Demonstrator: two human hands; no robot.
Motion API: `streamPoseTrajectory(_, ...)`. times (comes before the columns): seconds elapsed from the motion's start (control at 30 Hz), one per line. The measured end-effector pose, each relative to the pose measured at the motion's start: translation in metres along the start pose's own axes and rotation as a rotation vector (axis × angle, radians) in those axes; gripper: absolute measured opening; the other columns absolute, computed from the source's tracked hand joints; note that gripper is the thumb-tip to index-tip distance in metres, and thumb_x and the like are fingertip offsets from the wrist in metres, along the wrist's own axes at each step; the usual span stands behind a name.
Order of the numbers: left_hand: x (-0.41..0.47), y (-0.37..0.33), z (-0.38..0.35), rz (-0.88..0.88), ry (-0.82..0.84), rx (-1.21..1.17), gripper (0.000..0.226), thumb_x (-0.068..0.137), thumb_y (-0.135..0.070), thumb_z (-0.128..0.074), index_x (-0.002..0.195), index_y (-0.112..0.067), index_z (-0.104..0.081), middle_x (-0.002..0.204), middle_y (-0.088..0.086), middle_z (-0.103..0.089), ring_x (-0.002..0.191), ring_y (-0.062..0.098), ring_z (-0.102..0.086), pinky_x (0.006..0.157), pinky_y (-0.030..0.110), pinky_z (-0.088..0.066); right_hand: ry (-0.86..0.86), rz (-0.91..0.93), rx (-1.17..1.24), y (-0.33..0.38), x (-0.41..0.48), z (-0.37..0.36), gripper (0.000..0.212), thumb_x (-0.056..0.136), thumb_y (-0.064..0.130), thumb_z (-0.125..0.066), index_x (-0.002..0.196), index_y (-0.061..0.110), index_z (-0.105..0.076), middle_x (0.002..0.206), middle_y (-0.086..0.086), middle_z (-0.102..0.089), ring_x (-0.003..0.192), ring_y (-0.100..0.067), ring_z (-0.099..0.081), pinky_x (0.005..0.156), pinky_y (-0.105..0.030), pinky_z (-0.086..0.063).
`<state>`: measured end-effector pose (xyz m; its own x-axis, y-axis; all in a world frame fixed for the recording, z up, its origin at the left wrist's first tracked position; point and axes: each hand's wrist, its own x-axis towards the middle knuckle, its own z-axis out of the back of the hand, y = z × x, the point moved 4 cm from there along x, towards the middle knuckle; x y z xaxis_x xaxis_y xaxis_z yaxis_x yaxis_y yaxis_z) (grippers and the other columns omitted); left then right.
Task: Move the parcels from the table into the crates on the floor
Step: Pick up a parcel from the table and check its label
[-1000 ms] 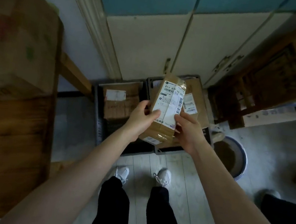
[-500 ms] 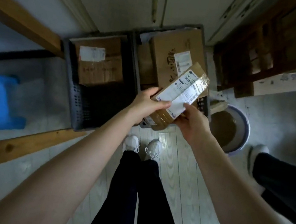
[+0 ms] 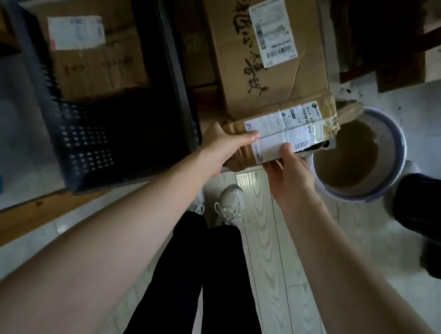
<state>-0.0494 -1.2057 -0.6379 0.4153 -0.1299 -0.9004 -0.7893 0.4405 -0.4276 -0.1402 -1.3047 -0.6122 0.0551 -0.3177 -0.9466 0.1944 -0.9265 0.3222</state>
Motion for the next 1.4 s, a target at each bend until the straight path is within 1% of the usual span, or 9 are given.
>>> streamPoseTrajectory(0.17, 0.038, 0.023, -0.013, 0.087, 0.028, -0.035, 0.075, 0.064, -0.028, -0.087, 0.124, -0.005, -0.049, 0.121, 0.016, -0.061, 0.108, 0.031, -0.061, 0.094, 0.048, -0.05, -0.046, -0.011, 0.039, -0.008, 0.032, 0.005, 0.012, 0.098, 0.009, -0.049, 0.087, 0.004, -0.052, 0.092, -0.01, -0.062, 0.103, -0.029, -0.061, 0.097, -0.042, -0.049)
streamPoseTrajectory(0.33, 0.068, 0.03, -0.023, 0.116, 0.021, -0.063, 0.086, 0.068, -0.033, -0.084, 0.135, -0.005, -0.04, 0.132, 0.015, -0.053, 0.119, 0.031, -0.054, 0.1, 0.051, -0.045, -0.065, -0.022, 0.01, -0.013, 0.067, 0.009, 0.01, 0.094, 0.013, -0.056, 0.094, 0.003, -0.055, 0.1, -0.01, -0.063, 0.091, -0.021, -0.064, 0.091, -0.032, -0.053)
streamPoseTrajectory(0.57, 0.106, 0.027, -0.03, 0.097, 0.055, -0.071, 0.095, 0.048, -0.042, -0.084, 0.129, -0.008, -0.05, 0.124, 0.013, -0.06, 0.114, 0.032, -0.058, 0.098, 0.053, -0.045, -0.066, -0.025, -0.023, -0.012, 0.1, 0.003, 0.019, 0.094, 0.013, -0.056, 0.111, 0.004, -0.055, 0.111, -0.012, -0.063, 0.1, -0.021, -0.063, 0.089, -0.028, -0.053)
streamPoseTrajectory(0.7, 0.113, 0.036, -0.038, 0.101, 0.001, -0.074, 0.079, 0.071, -0.036, -0.081, 0.134, -0.007, -0.043, 0.134, 0.011, -0.054, 0.123, 0.03, -0.051, 0.104, 0.05, -0.04, -0.066, -0.038, -0.07, -0.009, 0.117, 0.006, 0.005, 0.096, 0.009, -0.053, 0.097, 0.005, -0.055, 0.107, -0.01, -0.063, 0.078, -0.015, -0.062, 0.079, -0.027, -0.053)
streamPoseTrajectory(0.83, 0.122, 0.053, -0.047, 0.08, -0.089, -0.032, 0.067, 0.079, -0.032, -0.076, 0.131, -0.006, -0.043, 0.132, 0.007, -0.053, 0.119, 0.025, -0.053, 0.098, 0.036, -0.044, -0.13, -0.037, -0.169, 0.0, 0.133, 0.017, 0.009, 0.095, 0.01, -0.055, 0.09, 0.003, -0.058, 0.114, -0.015, -0.065, 0.084, -0.02, -0.066, 0.073, -0.026, -0.056)
streamPoseTrajectory(0.97, 0.128, 0.06, -0.052, 0.077, -0.112, -0.022, 0.052, 0.085, -0.029, -0.07, 0.126, -0.009, -0.046, 0.127, 0.008, -0.056, 0.115, 0.025, -0.056, 0.088, 0.032, -0.047, -0.12, -0.016, -0.19, 0.011, 0.14, 0.019, 0.033, 0.094, 0.012, -0.058, 0.125, 0.0, -0.055, 0.113, -0.016, -0.066, 0.073, -0.015, -0.066, 0.054, -0.018, -0.054)
streamPoseTrajectory(1.1, 0.133, 0.057, -0.055, 0.072, -0.103, 0.014, 0.054, 0.087, -0.03, -0.067, 0.131, -0.01, -0.043, 0.131, 0.008, -0.053, 0.119, 0.025, -0.052, 0.089, 0.031, -0.042, -0.111, -0.041, -0.212, 0.018, 0.146, 0.017, 0.029, 0.096, 0.006, -0.051, 0.124, -0.003, -0.053, 0.116, -0.015, -0.064, 0.105, -0.025, -0.064, 0.074, -0.024, -0.052)
streamPoseTrajectory(1.3, 0.131, 0.054, -0.051, 0.089, -0.083, 0.045, 0.056, 0.087, -0.028, -0.068, 0.133, -0.008, -0.043, 0.132, 0.008, -0.052, 0.116, 0.024, -0.053, 0.09, 0.029, -0.04, -0.124, -0.06, -0.214, 0.017, 0.15, 0.015, 0.015, 0.099, 0.006, -0.045, 0.107, 0.004, -0.057, 0.105, -0.009, -0.064, 0.085, -0.017, -0.062, 0.058, -0.02, -0.05)
streamPoseTrajectory(1.4, 0.122, 0.053, -0.047, 0.114, -0.097, 0.056, 0.073, 0.089, -0.029, -0.065, 0.147, -0.007, -0.026, 0.147, 0.009, -0.037, 0.131, 0.026, -0.041, 0.1, 0.032, -0.035, -0.12, -0.058, -0.228, 0.017, 0.145, 0.015, 0.018, 0.099, 0.006, -0.044, 0.111, 0.002, -0.056, 0.114, -0.012, -0.063, 0.094, -0.02, -0.064, 0.072, -0.024, -0.051)
